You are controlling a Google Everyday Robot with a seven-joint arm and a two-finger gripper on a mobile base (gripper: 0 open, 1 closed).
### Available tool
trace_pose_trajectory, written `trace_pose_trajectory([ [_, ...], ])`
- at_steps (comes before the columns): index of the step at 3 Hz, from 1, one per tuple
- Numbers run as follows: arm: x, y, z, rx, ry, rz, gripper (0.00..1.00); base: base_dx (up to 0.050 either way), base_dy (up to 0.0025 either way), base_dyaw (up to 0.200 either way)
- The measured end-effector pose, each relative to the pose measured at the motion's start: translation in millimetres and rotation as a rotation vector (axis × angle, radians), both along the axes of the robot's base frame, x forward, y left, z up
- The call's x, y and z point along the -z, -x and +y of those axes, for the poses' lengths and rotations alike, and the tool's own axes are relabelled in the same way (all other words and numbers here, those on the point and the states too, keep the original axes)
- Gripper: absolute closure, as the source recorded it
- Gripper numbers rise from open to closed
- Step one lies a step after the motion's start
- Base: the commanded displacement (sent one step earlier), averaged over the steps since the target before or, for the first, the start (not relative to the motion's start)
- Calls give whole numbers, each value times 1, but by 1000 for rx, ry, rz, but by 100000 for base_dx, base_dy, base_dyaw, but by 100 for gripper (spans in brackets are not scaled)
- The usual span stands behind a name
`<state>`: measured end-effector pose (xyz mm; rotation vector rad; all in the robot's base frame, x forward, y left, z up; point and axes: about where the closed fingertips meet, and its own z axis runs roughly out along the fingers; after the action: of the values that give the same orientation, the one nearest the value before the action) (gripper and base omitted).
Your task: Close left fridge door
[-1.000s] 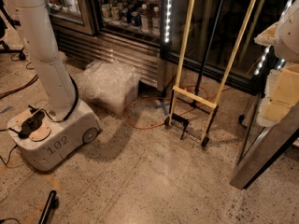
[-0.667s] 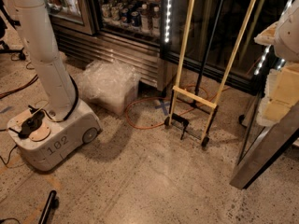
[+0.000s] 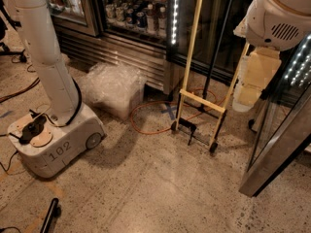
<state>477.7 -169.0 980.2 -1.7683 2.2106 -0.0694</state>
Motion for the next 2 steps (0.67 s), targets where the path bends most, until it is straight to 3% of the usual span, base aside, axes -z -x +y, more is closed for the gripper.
trace_pose_trajectory([
  [1, 0, -6, 0, -12, -30, 10, 0, 0, 0, 0],
  [2, 38, -16, 4, -27, -62, 87, 0, 0, 0, 0],
])
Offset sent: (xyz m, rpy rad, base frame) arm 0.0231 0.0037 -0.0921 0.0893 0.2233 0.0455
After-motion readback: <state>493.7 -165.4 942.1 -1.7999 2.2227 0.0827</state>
